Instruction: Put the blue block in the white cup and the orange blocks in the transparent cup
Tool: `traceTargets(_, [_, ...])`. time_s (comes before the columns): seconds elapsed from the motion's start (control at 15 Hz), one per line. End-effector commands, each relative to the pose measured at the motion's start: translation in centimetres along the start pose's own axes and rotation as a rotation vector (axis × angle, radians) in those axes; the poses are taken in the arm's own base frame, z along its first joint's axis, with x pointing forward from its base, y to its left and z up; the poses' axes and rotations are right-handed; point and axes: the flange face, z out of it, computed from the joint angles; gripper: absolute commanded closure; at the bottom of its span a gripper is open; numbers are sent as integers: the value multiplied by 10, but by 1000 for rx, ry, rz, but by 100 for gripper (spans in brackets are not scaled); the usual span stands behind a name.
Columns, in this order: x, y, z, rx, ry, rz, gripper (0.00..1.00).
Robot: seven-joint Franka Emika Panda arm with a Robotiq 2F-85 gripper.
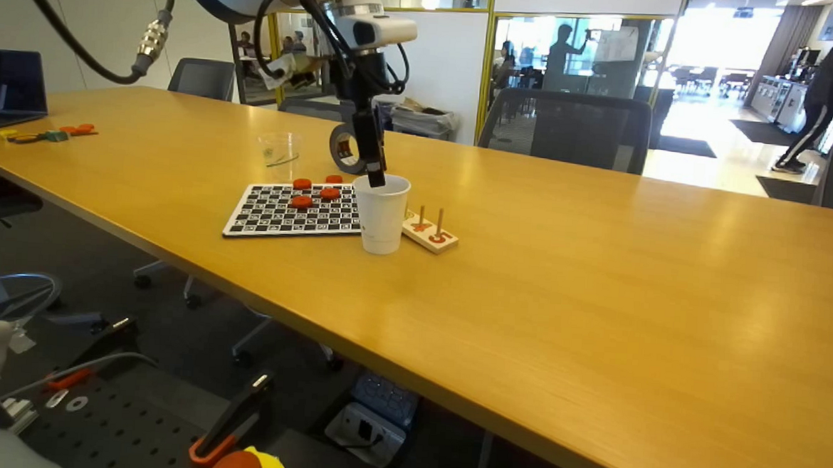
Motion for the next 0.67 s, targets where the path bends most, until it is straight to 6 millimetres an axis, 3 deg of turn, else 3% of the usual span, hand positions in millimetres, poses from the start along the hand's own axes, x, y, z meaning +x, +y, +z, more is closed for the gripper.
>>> traceTargets(0.0, [-6, -13, -22, 15, 39, -91, 0])
traceTargets(0.33, [-53, -54, -52, 71, 57, -364, 0])
traceTargets(0.6, [-85, -90, -51, 134, 56, -583, 0])
